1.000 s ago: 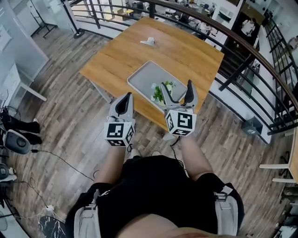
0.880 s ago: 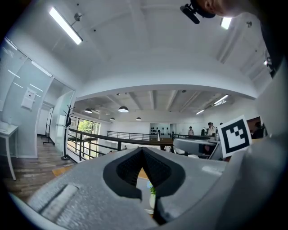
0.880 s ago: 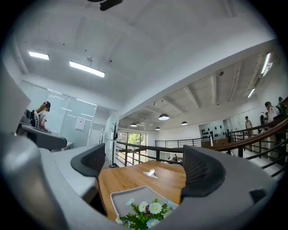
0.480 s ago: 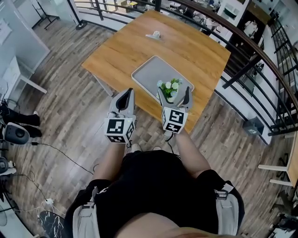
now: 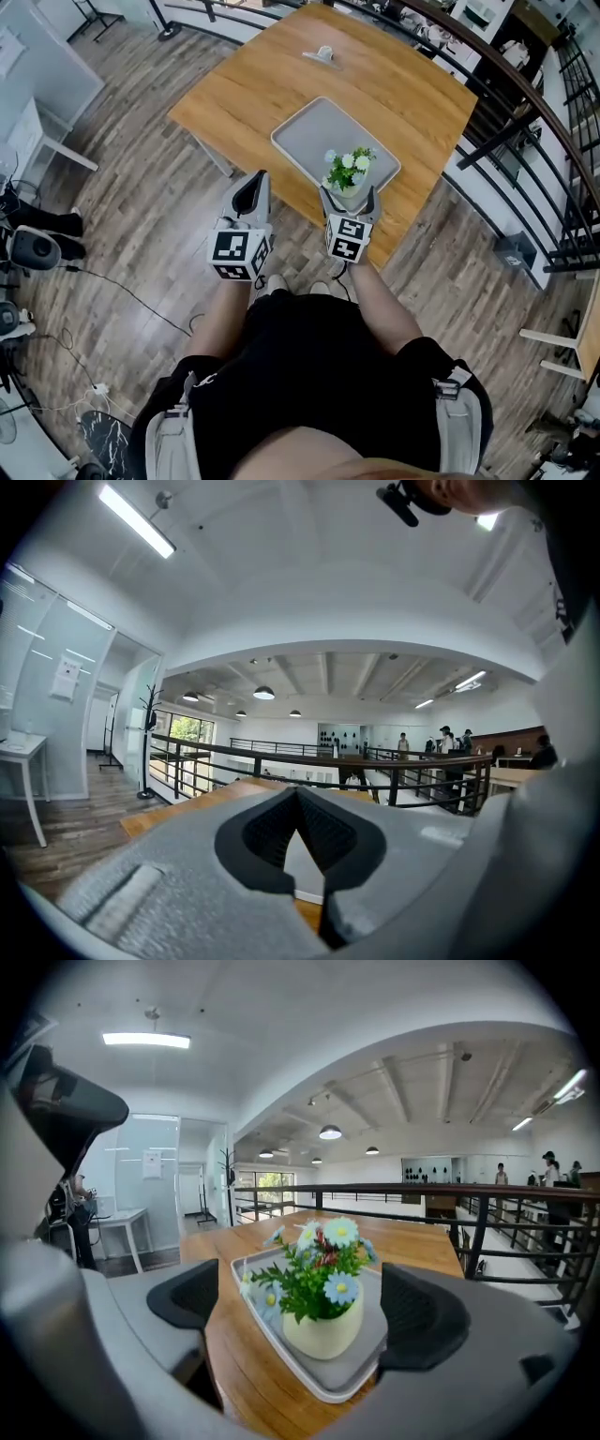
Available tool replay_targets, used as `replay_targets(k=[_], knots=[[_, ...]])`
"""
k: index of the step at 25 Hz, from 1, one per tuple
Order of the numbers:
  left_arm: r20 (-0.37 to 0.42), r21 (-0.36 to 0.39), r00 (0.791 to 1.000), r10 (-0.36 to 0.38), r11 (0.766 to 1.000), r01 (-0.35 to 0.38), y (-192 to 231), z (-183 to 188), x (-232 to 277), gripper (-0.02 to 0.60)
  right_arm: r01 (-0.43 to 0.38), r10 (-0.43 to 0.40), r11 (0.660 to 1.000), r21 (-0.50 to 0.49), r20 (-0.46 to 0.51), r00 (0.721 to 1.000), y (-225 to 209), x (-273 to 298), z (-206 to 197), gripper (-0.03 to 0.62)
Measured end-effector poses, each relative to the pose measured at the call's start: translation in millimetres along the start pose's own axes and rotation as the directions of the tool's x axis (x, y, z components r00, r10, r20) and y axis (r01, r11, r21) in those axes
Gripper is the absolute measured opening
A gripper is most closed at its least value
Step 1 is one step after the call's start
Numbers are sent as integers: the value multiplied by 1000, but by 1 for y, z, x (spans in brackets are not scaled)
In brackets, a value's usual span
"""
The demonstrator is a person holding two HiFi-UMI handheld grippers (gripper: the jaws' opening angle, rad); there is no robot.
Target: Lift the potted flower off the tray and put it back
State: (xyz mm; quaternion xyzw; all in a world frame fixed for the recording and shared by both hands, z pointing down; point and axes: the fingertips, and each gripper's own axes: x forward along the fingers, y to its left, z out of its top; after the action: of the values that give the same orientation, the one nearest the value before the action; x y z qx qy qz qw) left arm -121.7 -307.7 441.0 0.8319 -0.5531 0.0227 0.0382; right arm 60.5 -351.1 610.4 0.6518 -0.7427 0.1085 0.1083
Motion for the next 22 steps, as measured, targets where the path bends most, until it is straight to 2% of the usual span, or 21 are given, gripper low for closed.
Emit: replay_targets(k=[5,8,13,22], knots=[[-17,-15,1000,19,1000,-19,9,-6,-1,12,8,-8,1000,1,-129,992,-4,13,-50,528],[-22,-30,999,25,999,-25,16,-9,-4,11,33,-30,999,19,-171,985,-9,19,-70,528],[-41,-57,999,27,998,-29,27,-17,-8,12,113,-105,992,48,-155,982,-22,36,-74,526],[-79,-37,995,54,998,-58,50,-26,-16,12,175,-153,980,91,-205,967,-23,77,-92,526]])
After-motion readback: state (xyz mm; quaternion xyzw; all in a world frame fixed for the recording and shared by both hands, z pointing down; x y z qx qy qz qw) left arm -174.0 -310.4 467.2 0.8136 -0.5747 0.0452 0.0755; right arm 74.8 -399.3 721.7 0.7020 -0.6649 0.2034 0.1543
